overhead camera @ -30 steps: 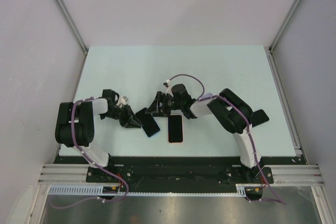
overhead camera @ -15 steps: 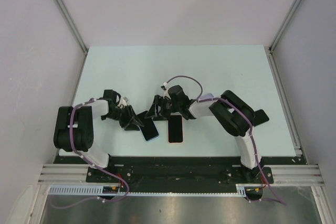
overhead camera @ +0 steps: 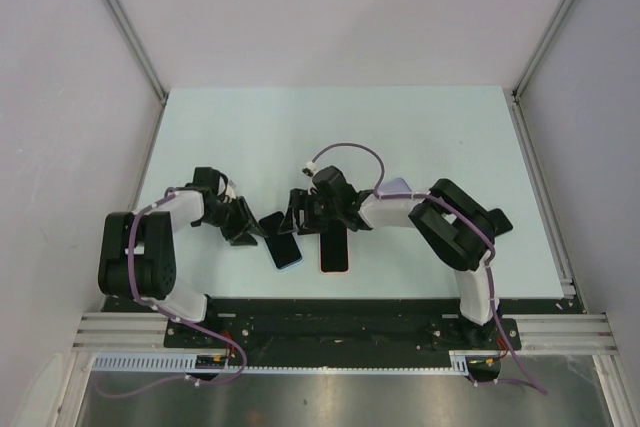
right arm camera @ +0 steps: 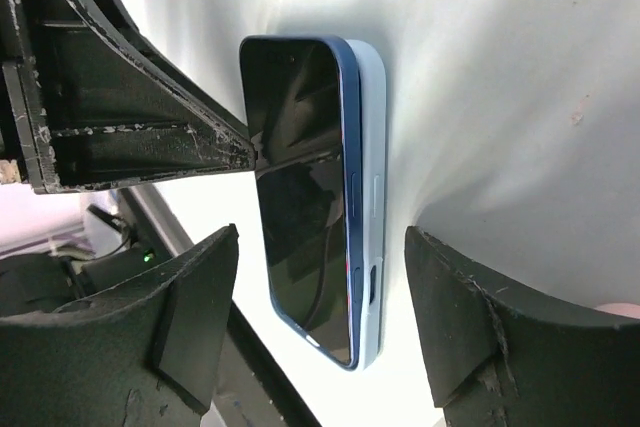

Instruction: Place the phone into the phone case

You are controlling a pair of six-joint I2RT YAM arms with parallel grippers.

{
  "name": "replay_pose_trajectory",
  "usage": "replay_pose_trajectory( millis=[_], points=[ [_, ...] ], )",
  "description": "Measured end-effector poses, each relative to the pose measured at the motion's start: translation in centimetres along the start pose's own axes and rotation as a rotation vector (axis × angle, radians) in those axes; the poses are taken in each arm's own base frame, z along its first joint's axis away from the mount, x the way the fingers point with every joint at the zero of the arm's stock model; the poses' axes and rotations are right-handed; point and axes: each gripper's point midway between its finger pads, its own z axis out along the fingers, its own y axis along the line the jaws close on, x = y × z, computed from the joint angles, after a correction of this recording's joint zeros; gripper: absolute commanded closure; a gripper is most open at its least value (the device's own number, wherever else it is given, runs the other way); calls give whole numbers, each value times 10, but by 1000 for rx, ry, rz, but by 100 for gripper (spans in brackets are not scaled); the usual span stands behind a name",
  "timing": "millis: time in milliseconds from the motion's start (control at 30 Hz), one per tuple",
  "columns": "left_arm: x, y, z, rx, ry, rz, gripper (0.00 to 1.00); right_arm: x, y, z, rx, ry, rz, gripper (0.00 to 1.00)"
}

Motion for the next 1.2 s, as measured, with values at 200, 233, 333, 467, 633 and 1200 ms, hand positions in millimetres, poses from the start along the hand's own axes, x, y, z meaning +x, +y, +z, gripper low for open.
replay_pose_trajectory(
  millis=[200,233,333,467,633,1200],
  points=[
    [2,-7,7,53,37,-21,75,7,4,4,35,-21,-50,28],
    [2,-9,7,64,41,-20,77,9,6,5,37,-21,-55,28],
    [3,-10,7,81,49,-27,81,13,9,6,41,-20,-64,27],
    [5,-12,8,120,61,-39,82,12,10,4,21,-9,-35,27],
    [8,-15,11,173,68,-48,81,-2,7,1,-67,18,98,28],
    [9,-16,11,200,75,-53,83,-17,6,-6,-287,2,290,31]
  ],
)
